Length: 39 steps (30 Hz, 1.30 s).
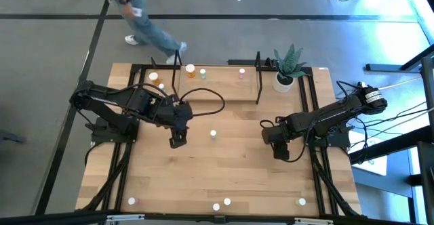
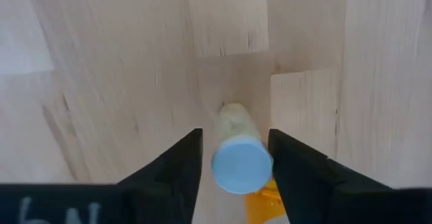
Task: Pick and place medicine bottles onto shelf by color
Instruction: Put the top yellow pill bottle on the shelf
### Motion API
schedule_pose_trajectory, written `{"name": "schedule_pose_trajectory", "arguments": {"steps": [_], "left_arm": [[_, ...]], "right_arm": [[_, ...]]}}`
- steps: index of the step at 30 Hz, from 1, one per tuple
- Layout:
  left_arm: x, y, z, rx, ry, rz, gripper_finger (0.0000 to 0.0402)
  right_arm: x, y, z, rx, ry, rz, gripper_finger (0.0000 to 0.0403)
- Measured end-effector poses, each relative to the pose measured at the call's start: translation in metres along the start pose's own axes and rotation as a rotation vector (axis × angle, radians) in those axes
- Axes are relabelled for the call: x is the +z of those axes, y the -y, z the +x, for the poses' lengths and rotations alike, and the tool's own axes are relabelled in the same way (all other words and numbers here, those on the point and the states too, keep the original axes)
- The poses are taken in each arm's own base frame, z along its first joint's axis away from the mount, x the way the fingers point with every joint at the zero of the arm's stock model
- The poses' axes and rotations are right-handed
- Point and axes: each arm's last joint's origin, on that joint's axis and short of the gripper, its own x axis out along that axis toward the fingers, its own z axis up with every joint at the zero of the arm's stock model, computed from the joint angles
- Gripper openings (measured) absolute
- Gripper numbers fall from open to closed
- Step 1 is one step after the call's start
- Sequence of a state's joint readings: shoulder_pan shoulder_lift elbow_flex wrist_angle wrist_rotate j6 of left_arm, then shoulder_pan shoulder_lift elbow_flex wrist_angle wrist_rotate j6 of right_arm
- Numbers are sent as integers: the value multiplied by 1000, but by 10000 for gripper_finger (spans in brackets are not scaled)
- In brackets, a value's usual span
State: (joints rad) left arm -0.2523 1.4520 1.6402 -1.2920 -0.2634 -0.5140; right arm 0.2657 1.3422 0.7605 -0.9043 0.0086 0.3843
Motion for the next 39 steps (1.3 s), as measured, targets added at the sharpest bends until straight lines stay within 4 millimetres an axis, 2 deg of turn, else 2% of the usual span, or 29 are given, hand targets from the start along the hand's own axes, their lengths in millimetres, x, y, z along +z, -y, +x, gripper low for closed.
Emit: {"name": "schedule_pose_trajectory", "arguments": {"steps": [8, 17, 25, 32, 39], "left_arm": [[1, 0, 0, -4, 7, -2, 135], [1, 0, 0, -4, 6, -1, 135], [1, 0, 0, -3, 6, -1, 135], [1, 0, 0, -3, 6, 0, 135], [1, 0, 0, -3, 6, 0, 135]], "right_arm": [[0, 0, 0, 2, -1, 0, 128], [0, 0, 0, 1, -1, 8, 132], [3, -1, -2, 15, 16, 112, 126], [20, -6, -29, 58, 92, 212, 125], [45, 0, -59, 91, 172, 305, 125]]}}
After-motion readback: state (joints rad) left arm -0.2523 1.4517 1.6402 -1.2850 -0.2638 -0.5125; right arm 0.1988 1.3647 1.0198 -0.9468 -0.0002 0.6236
